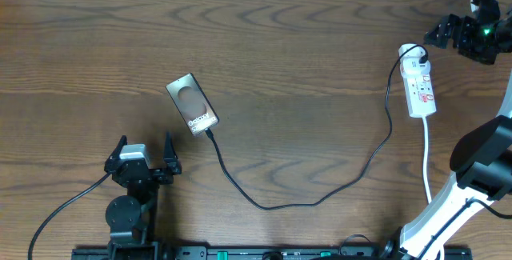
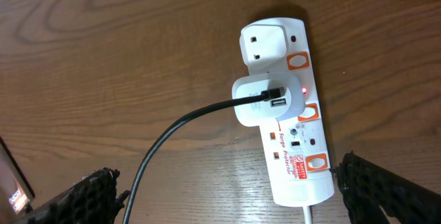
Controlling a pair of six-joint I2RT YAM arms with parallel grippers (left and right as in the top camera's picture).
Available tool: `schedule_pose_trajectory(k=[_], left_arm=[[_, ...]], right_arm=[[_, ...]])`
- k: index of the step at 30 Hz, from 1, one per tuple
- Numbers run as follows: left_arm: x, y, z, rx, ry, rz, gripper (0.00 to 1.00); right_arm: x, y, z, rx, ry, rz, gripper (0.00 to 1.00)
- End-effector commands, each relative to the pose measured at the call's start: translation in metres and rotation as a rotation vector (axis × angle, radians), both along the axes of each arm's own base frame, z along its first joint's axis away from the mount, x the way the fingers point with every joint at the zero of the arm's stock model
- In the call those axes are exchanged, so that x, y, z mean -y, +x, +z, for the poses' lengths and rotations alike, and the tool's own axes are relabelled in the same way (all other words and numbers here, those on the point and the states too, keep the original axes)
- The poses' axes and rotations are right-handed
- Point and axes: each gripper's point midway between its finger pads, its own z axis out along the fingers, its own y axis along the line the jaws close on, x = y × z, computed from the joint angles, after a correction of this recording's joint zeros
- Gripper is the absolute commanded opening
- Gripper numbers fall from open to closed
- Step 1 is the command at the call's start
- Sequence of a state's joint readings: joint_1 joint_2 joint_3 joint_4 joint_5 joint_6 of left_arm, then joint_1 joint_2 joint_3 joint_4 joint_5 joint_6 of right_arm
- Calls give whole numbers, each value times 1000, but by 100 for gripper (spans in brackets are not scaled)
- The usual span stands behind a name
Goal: Plug charger to phone and switch on socket
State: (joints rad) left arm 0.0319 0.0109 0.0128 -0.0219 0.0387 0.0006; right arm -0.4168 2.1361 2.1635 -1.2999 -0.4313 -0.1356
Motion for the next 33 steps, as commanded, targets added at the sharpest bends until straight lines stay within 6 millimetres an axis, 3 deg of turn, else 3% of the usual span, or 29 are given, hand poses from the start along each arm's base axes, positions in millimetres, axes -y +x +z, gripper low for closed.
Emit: schedule_pose_trajectory(k=[1, 26, 30, 33], left_arm=[[-5, -2, -15, -52, 8, 25, 92], [-5, -2, -15, -52, 8, 25, 92], [-5, -2, -15, -52, 8, 25, 92], [-4, -2, -15, -52, 8, 25, 92]], right_arm=[[-1, 1, 5, 13, 9, -4, 99], [-1, 1, 6, 14, 7, -4, 99], [-2, 10, 9, 62, 6, 6, 99], [-16, 23, 9, 158, -1, 45, 99]])
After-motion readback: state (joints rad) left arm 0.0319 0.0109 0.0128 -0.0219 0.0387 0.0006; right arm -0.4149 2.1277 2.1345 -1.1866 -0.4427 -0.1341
